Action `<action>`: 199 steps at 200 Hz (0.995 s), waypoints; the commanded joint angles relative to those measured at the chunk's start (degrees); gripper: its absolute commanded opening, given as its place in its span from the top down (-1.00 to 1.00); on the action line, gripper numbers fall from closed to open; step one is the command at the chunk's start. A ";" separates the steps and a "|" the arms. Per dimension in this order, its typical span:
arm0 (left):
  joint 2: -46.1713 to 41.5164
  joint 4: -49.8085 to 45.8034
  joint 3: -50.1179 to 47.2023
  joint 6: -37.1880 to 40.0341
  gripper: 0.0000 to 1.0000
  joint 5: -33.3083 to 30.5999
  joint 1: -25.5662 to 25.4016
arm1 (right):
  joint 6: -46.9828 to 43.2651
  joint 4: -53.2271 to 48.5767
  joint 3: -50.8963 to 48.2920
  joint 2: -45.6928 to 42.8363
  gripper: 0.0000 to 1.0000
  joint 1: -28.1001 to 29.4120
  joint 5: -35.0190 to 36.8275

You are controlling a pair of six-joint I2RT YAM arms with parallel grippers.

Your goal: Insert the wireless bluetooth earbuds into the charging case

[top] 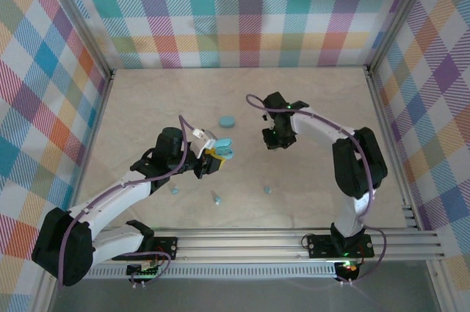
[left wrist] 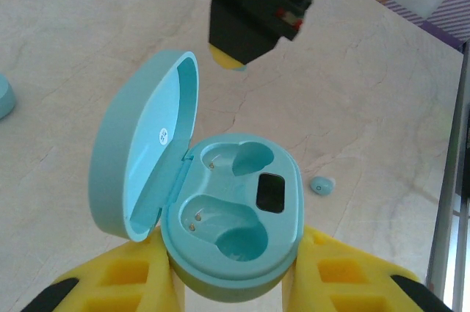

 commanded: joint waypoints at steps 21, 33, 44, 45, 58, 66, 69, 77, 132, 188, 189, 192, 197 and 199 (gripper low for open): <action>-1.28 1.07 0.66 -0.93 0.75 0.01 0.52 | 12.51 -3.37 3.50 8.08 0.77 -0.96 -0.82; -1.49 0.70 0.48 -0.44 0.75 -0.50 0.53 | 13.19 -3.12 3.80 9.58 0.79 -0.96 -1.69; -1.48 -0.05 0.69 0.09 0.76 -0.64 0.52 | 13.59 -3.50 4.38 10.60 0.79 -0.96 -1.65; -1.47 -0.06 0.72 0.12 0.76 -0.66 0.52 | 13.66 -3.57 4.45 10.68 0.79 -0.96 -1.64; -1.42 -0.63 1.31 0.40 0.76 -0.20 0.52 | 13.72 -4.17 5.22 11.20 0.74 -0.96 -1.26; -1.43 -0.80 1.68 0.53 0.76 0.14 0.52 | 13.64 -4.10 5.34 11.13 0.66 -1.03 -0.83; -1.38 -0.92 1.83 0.65 0.76 0.23 0.54 | 13.59 -4.09 5.35 11.08 0.62 -1.04 -0.60; -1.29 -1.43 2.18 0.76 0.76 0.20 0.52 | 13.55 -4.29 5.56 10.97 0.50 -1.11 -0.39; -2.33 -1.95 2.35 0.67 0.75 -0.75 0.52 | 10.22 -7.14 7.82 9.13 0.16 -1.48 0.47; -3.60 -2.68 2.02 0.49 0.75 -0.97 0.52 | 0.16 -9.81 10.17 6.12 0.14 -1.40 1.59; -3.58 -2.70 2.04 0.50 0.75 -0.96 0.52 | 0.00 -9.94 10.21 6.07 0.14 -1.40 1.65; -3.55 -2.65 1.99 0.48 0.75 -0.95 0.52 | -0.51 -10.26 10.36 6.03 0.14 -1.40 1.65; -3.48 -2.67 1.97 0.56 0.75 -0.93 0.56 | -1.43 -10.69 10.53 6.03 0.16 -1.40 1.47; -3.43 -2.57 1.98 0.58 0.75 -0.90 0.53 | -1.77 -10.86 10.51 6.02 0.16 -1.40 1.38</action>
